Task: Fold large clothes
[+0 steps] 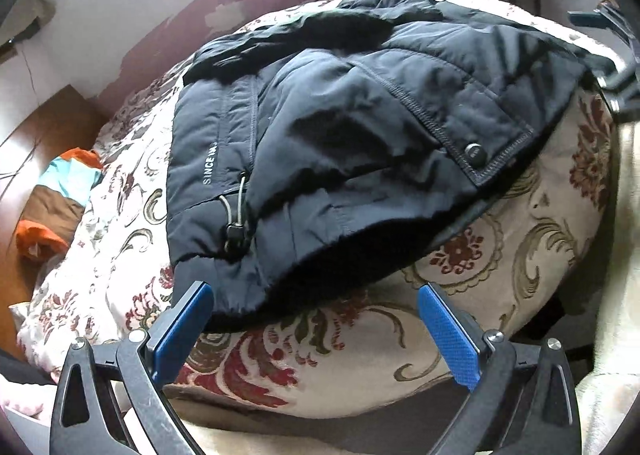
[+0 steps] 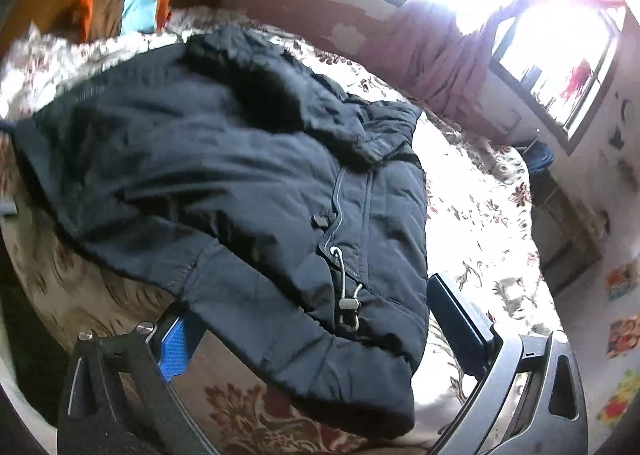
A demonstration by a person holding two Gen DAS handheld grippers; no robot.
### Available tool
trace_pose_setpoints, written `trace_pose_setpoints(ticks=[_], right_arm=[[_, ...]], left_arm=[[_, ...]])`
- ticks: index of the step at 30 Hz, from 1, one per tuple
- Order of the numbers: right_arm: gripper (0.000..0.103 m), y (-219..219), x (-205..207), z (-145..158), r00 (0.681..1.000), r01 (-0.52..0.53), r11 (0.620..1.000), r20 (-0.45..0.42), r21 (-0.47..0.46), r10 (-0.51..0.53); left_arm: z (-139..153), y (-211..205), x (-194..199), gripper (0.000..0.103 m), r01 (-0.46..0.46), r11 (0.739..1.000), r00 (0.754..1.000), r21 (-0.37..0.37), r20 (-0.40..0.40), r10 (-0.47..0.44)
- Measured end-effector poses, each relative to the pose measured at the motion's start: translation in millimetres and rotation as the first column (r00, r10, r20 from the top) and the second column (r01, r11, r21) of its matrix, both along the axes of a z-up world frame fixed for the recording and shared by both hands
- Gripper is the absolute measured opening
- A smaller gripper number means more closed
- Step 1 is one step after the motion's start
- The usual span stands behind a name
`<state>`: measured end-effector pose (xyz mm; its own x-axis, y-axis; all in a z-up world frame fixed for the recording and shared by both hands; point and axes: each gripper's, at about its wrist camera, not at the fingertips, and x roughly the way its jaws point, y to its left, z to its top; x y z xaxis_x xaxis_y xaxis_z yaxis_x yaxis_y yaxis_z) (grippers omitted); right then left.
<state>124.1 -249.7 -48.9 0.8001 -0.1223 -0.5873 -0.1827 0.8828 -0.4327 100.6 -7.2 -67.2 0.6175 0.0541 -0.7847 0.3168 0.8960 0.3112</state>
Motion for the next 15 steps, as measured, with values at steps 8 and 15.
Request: trace_pose_setpoints(ticks=[8,15], right_arm=[[0.101,-2,6,14,0.999,-0.013,0.999,0.03,0.03,0.012],[0.101,-17,12,24,0.997,0.042,0.995,0.062,0.093,-0.048]], left_arm=[[-20,-22,10,0.103,0.032,0.986,0.999,0.167,-0.015,-0.03],[-34,-30,23,0.103,-0.045,0.932,0.996,0.361,0.089,0.014]])
